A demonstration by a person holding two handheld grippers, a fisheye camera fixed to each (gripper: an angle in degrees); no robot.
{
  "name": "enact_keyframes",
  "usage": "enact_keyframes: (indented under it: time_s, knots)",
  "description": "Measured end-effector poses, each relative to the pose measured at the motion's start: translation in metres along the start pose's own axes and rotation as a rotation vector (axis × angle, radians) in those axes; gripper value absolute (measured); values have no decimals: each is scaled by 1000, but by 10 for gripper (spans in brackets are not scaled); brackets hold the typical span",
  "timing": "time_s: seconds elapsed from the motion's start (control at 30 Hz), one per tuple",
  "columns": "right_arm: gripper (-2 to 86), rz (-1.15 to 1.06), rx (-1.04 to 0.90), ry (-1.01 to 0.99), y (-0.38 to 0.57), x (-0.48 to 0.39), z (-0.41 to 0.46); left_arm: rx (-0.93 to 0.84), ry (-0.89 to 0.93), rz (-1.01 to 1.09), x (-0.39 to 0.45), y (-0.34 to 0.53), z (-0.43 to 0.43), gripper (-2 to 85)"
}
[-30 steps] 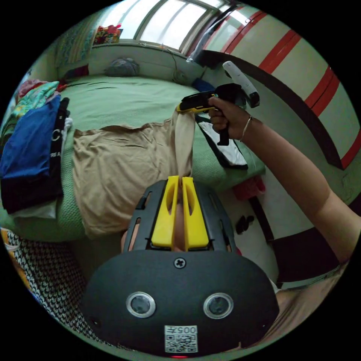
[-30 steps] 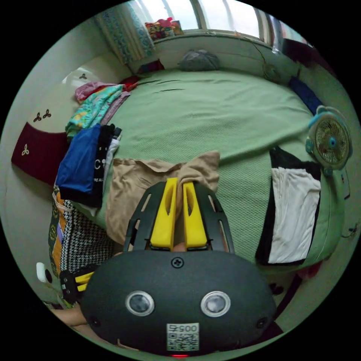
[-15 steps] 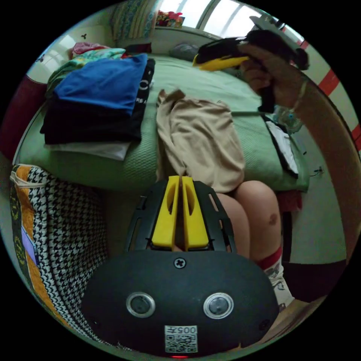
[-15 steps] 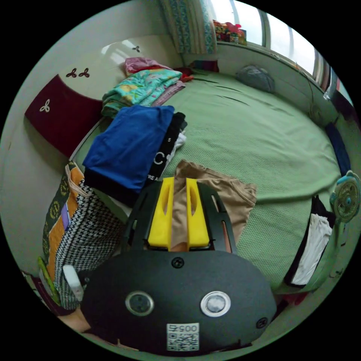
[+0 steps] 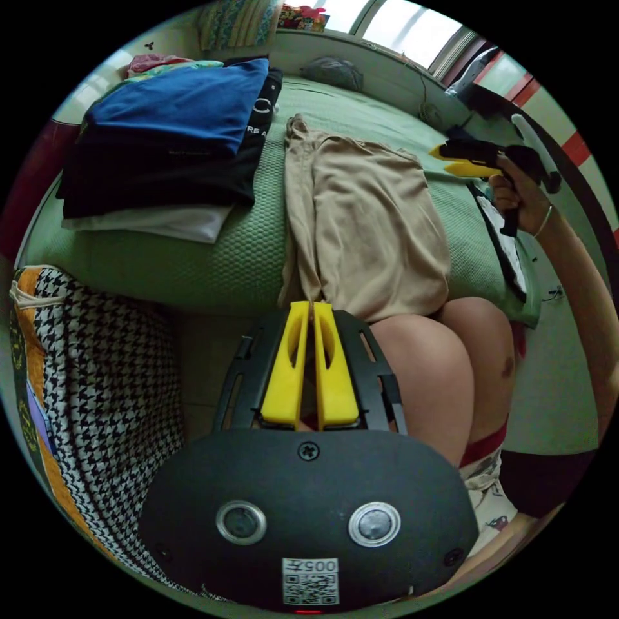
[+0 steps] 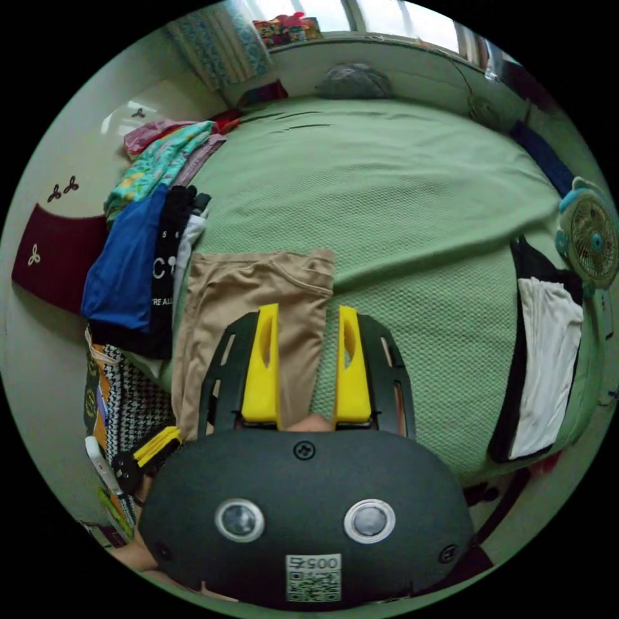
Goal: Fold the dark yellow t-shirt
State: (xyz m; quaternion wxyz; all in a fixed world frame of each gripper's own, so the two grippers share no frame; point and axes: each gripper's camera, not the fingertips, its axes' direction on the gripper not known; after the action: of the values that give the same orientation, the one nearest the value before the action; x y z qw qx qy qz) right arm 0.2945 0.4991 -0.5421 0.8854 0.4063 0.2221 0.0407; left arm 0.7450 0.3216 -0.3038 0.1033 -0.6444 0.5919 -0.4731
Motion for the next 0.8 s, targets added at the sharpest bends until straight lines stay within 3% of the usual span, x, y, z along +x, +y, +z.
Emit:
enact_keyframes:
  time_s: [0.23, 0.33, 0.47, 0.8]
  knots:
    - [89, 64, -53, -99, -10, 11, 51, -15, -10, 13, -10, -7, -1, 5]
    - [41, 38, -67, -50, -7, 3, 65, -18, -7, 14, -13, -9, -2, 5]
    - [-2, -33, -12, -31, -2, -6, 57, -13, -12, 17, -14, -14, -6, 5]
    - [6, 5, 120, 70, -28, 6, 8, 87, 20, 107, 20, -78, -22, 3]
